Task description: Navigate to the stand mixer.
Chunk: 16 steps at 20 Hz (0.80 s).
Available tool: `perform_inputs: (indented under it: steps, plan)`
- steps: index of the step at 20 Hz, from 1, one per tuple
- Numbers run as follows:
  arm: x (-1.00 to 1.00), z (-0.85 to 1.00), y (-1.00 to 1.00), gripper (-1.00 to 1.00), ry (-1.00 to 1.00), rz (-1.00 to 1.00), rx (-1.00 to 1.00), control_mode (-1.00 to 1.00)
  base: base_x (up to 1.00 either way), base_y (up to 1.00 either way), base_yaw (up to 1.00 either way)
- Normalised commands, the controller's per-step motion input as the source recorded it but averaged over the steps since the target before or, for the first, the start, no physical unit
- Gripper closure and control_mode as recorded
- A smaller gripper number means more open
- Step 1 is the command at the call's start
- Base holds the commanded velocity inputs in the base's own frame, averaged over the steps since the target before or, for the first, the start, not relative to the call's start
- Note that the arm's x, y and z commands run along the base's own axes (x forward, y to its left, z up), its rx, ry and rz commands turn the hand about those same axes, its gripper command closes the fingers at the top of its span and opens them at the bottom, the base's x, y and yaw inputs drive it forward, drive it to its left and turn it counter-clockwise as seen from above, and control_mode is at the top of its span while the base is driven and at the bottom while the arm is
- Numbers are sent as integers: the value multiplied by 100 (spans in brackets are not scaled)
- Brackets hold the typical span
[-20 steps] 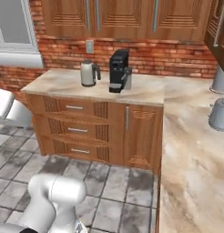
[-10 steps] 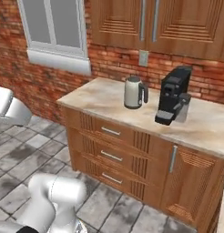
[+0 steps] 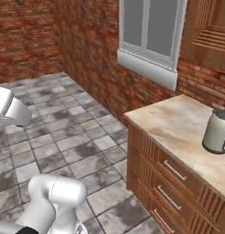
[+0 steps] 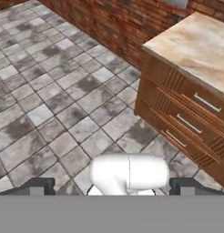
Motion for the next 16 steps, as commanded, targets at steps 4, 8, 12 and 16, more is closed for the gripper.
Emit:
perform_inputs:
  steps: [4,8,12,16]
  plan:
    - [0,0,0,-100,0,0,0,100,100,8,66]
    - [0,0,0,-100,0,0,0,100,100,12,59]
    - [0,0,0,-100,0,0,0,100,100,13,57]
    - [0,0,0,-100,0,0,0,100,100,20,48]
